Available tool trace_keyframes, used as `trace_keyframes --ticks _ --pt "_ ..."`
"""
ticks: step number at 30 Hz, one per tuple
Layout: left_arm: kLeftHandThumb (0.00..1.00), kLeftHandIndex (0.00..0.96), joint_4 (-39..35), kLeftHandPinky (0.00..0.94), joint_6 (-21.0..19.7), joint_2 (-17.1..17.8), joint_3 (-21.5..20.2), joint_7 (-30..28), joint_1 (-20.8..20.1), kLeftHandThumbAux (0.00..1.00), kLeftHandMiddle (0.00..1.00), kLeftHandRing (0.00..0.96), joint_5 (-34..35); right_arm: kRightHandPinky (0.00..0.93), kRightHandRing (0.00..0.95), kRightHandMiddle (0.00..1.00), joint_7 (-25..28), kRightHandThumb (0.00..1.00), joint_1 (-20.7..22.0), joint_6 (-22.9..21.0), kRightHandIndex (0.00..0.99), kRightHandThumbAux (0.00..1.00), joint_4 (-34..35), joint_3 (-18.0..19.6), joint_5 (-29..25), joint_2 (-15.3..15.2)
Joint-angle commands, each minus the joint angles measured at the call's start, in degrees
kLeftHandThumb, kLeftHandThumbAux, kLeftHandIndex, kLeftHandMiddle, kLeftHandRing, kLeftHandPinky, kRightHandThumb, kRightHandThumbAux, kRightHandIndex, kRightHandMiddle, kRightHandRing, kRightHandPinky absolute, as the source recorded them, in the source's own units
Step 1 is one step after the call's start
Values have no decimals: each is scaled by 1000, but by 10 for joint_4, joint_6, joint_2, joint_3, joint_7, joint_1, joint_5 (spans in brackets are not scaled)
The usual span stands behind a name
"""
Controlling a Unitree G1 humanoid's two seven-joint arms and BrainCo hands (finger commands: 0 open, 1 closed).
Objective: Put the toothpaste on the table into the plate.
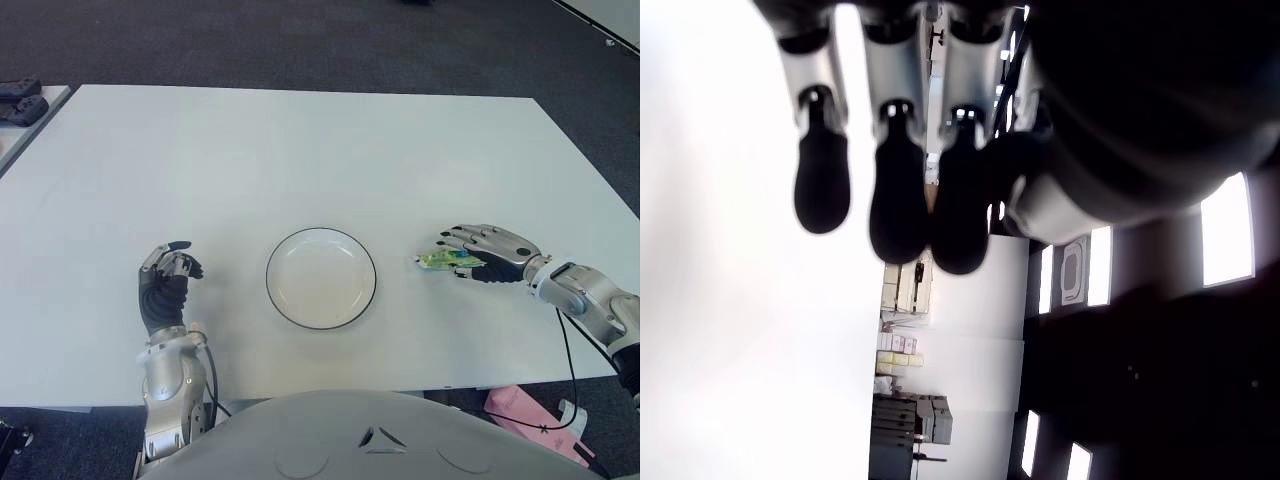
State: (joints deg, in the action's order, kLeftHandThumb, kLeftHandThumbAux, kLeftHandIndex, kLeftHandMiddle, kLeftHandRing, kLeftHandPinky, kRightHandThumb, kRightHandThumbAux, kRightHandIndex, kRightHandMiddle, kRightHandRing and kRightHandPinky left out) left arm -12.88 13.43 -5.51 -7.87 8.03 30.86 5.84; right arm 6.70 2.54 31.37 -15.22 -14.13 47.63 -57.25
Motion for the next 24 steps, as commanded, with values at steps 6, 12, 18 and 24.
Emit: trace_keyframes --ticks 6,12,18,24 --pt "697 434 8 602 -6 -3 2 -7 7 722 667 645 -2 0 0 0 3 560 -4 -13 0 95 -2 -24 29 7" --pt "697 434 7 604 -13 -8 0 2 6 721 663 643 -4 0 0 0 -9 580 -5 -17 0 94 -13 -34 40 16" --pt "698 434 7 616 -14 -9 -1 6 6 721 668 649 -10 0 0 0 -35 585 -8 -20 0 90 -26 -48 54 23" --pt "698 434 7 611 -11 -10 -2 7 7 721 669 649 -11 0 0 0 -56 583 -14 -33 0 89 -26 -61 73 30"
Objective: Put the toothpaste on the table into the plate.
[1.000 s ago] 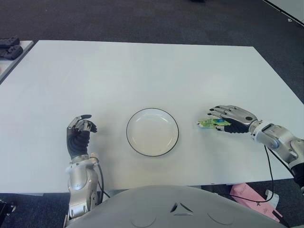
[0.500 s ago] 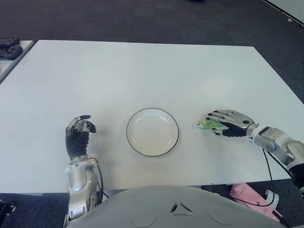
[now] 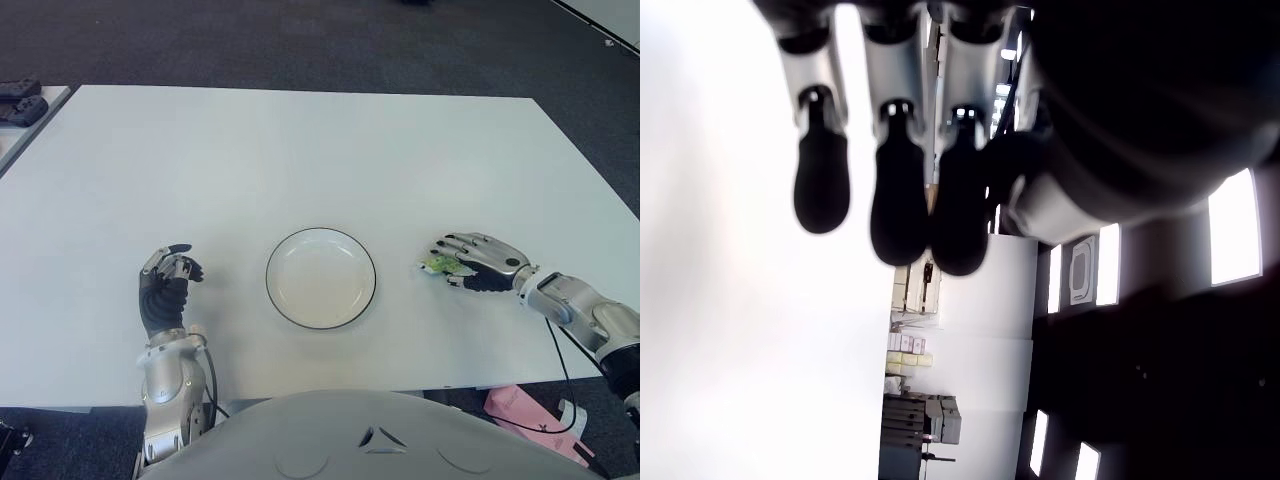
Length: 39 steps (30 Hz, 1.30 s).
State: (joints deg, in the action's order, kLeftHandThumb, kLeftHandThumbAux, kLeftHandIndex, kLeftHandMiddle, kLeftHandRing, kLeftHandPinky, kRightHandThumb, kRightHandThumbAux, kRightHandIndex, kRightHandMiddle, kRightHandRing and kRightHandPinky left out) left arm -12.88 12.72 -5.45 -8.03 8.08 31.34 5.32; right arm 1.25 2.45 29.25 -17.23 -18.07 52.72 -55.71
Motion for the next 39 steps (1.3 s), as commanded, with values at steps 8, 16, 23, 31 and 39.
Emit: trace_keyframes --ticks 8,16,23,31,39 --pt "697 434 12 610 8 -7 -2 -4 2 721 666 647 3 0 0 0 -14 575 -28 -52 0 87 14 -45 61 21" --pt "697 433 10 609 3 -8 -4 6 3 721 665 646 -5 0 0 0 -42 569 -35 -88 0 101 14 -73 107 27" --pt "698 433 5 613 2 -14 -7 8 6 721 668 650 2 0 0 0 -64 592 -42 -133 0 119 6 -99 150 36" --pt "697 433 2 619 2 -13 -8 9 10 721 668 652 1 0 0 0 -81 615 -55 -187 0 115 8 -118 175 43" --pt "698 433 -3 618 0 -14 -8 14 13 722 665 649 -1 0 0 0 -91 619 -62 -222 0 124 13 -134 190 43"
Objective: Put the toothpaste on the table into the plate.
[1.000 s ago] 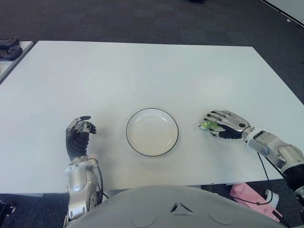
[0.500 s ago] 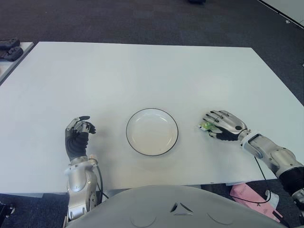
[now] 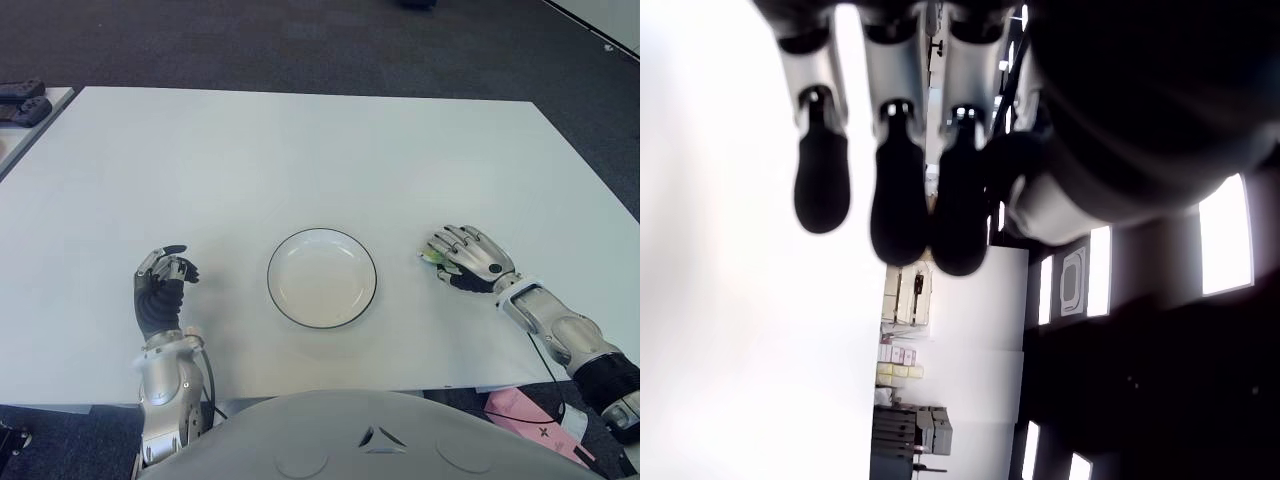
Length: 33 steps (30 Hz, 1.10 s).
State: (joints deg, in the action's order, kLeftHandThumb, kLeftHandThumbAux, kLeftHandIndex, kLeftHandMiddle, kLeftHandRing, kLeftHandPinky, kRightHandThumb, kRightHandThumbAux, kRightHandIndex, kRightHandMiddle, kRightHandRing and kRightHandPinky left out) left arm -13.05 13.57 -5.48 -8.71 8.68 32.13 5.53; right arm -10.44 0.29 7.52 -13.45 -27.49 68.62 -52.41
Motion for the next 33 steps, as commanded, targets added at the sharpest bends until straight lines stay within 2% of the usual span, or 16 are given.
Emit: trace_keyframes --ticks 1,16,21,22,23,24,25,26,29,30,31,32,33 --pt "698 433 -2 617 -8 -14 -2 8 5 722 665 649 -3 0 0 0 25 619 -42 -6 0 126 -24 -41 31 9" --pt "699 433 -13 616 -25 -15 0 18 7 722 665 648 -7 0 0 0 2 618 -43 -19 0 124 -33 -57 35 7" --pt "700 433 -15 621 -27 -15 0 20 8 722 671 654 -9 25 8 0 -22 609 -44 -13 0 182 -41 -53 18 13" --pt "700 433 -17 620 -29 -16 0 22 9 722 672 654 -10 53 21 0 -28 615 -43 -10 0 202 -45 -50 9 17" --pt "700 433 -17 618 -31 -17 0 24 9 722 672 654 -10 201 173 135 -32 652 -43 -8 57 246 -47 -48 2 19" --pt "700 433 -19 617 -32 -17 1 25 9 722 672 654 -10 255 228 184 -37 665 -41 -5 78 262 -51 -47 -6 22" --pt "701 433 -19 616 -32 -18 1 26 9 722 673 654 -10 363 357 307 -40 691 -40 -2 181 287 -53 -46 -11 24" --pt "701 433 -19 614 -31 -19 1 25 10 722 673 653 -8 432 440 386 -35 709 -36 3 248 303 -46 -42 -21 24" --pt "701 433 -19 610 -29 -19 2 25 10 722 671 650 -6 560 572 534 -31 751 -34 15 409 351 -27 -32 -48 23" --pt "701 433 -18 609 -29 -19 1 26 9 722 670 650 -4 575 585 551 -40 756 -37 27 428 359 -31 -27 -66 25" --pt "701 434 -17 609 -30 -19 1 26 9 722 669 649 -3 630 629 600 -46 748 -39 35 431 480 -34 -23 -78 27" --pt "701 434 -16 609 -30 -20 -1 26 7 722 668 648 -1 701 682 657 -58 742 -41 45 433 561 -40 -19 -90 29" --pt "701 434 -14 609 -30 -20 -2 26 7 722 668 647 1 727 700 675 -69 741 -43 53 434 589 -44 -16 -99 31"
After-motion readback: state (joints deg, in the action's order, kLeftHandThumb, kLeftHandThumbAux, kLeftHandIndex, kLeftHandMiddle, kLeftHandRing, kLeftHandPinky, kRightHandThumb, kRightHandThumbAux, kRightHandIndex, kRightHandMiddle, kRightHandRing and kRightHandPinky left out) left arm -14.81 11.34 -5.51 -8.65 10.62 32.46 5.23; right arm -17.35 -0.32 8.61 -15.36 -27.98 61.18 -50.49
